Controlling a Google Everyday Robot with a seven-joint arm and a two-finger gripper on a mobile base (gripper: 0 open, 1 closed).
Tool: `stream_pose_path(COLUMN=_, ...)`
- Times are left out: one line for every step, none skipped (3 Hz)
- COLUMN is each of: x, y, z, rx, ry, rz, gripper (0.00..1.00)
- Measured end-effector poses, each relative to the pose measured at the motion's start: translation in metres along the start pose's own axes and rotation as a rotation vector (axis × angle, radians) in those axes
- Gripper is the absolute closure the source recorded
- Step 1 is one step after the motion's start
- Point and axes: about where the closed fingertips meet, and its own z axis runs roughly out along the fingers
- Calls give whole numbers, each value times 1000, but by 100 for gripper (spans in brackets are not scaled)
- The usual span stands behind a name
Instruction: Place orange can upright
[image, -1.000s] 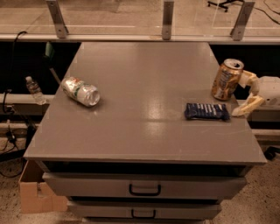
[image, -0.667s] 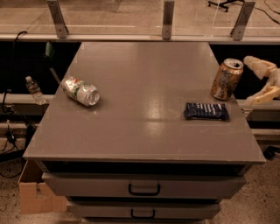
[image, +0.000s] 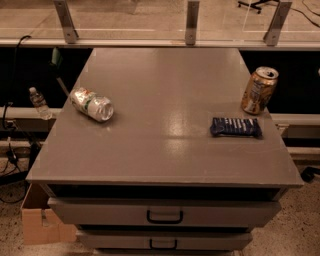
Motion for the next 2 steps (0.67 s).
stream_pose_path(x=-65, y=1, z=-20, rx=113, ry=37, rz=-66, gripper=0)
stream_pose_path(x=-80, y=4, z=-21, rx=124, ry=37, rz=-85, gripper=0)
